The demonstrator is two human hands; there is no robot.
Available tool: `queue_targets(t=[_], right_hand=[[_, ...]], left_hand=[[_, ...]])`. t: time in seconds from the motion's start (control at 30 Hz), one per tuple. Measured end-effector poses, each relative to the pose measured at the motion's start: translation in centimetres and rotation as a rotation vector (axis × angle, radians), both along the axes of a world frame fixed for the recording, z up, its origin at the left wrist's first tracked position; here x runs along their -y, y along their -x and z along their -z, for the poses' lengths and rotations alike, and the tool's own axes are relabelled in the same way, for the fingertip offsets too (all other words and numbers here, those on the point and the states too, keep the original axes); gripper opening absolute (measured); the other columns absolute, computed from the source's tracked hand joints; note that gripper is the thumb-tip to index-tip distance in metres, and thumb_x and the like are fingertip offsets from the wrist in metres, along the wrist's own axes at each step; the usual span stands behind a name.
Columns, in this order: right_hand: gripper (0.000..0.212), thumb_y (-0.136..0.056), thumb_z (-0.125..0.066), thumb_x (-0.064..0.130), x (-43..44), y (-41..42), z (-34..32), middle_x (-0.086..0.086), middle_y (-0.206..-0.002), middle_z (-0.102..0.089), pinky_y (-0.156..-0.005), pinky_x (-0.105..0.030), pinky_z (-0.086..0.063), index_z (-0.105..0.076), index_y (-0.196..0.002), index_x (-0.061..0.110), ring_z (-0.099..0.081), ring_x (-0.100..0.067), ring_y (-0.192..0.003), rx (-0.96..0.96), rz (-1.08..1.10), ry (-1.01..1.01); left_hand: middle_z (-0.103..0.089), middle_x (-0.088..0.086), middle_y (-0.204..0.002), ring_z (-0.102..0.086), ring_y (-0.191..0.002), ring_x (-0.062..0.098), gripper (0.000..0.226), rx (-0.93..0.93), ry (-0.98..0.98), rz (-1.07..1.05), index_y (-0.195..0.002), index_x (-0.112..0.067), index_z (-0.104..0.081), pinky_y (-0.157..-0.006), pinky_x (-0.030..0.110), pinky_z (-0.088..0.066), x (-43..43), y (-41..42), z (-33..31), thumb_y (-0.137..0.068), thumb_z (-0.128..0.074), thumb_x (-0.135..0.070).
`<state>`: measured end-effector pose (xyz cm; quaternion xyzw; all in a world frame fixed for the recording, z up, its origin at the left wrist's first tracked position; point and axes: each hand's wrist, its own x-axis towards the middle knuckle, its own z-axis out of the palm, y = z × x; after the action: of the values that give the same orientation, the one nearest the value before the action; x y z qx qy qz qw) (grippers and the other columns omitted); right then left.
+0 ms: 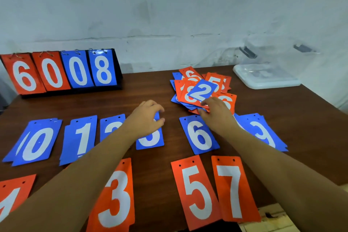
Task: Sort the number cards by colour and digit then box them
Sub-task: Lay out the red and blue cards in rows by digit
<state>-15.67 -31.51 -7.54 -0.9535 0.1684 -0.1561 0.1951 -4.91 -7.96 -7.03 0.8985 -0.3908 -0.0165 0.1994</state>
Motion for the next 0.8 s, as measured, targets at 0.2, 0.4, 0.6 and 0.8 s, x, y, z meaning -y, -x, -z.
queue_targets(t=[0.2, 0.4, 0.6, 0.8], right_hand=[[0.044, -0.090, -0.062, 0.034, 3.5, -4.1, -1.1, -0.013, -0.132, -0.052, -0.091, -0.032, -0.043, -0.056, -0.124, 0.006, -0.051, -0.025, -0.117, -0.111, 0.078, 0.048], [0.060, -0.088, -0.063, 0.048, 5.0, -6.4, 0.4, -0.005, -0.135, -0.057, -0.098, -0.035, -0.045, -0.050, -0.138, 0.018, -0.054, -0.023, -0.119, -0.257, -0.090, 0.131], [0.025, -0.098, -0.046, 0.025, 5.3, -5.1, 0.4, -0.007, -0.095, -0.071, -0.078, -0.033, -0.044, -0.068, -0.101, 0.013, -0.061, -0.023, -0.083, 0.038, -0.126, 0.304], [0.023, -0.095, -0.059, 0.018, 2.9, -3.4, -0.3, 0.000, -0.115, -0.070, -0.090, -0.029, -0.050, -0.070, -0.116, 0.016, -0.062, -0.014, -0.107, 0.251, -0.161, -0.057]], left_hand=[[-0.056, 0.007, -0.121, -0.054, -0.114, 0.021, 0.028, -0.055, 0.067, -0.062, -0.120, -0.014, -0.062, -0.092, 0.028, -0.043, 8.1, -2.1, -1.7, -0.094, -0.057, -0.021], [-0.057, 0.007, -0.132, -0.052, -0.119, 0.024, 0.034, -0.070, -0.104, -0.007, -0.130, -0.015, -0.058, -0.100, 0.039, -0.046, 12.5, -4.4, 0.3, -0.098, -0.051, -0.023], [-0.057, 0.003, -0.083, -0.055, -0.082, 0.021, 0.043, -0.044, 0.062, -0.086, -0.078, -0.017, -0.062, -0.073, 0.040, -0.046, 12.9, -5.1, 1.2, -0.102, -0.041, -0.045], [-0.076, 0.014, -0.087, -0.073, -0.075, 0.025, 0.033, -0.839, 0.694, -0.364, -0.084, -0.008, -0.069, -0.065, 0.033, -0.058, 13.9, -3.9, -0.9, -0.096, -0.059, -0.037]])
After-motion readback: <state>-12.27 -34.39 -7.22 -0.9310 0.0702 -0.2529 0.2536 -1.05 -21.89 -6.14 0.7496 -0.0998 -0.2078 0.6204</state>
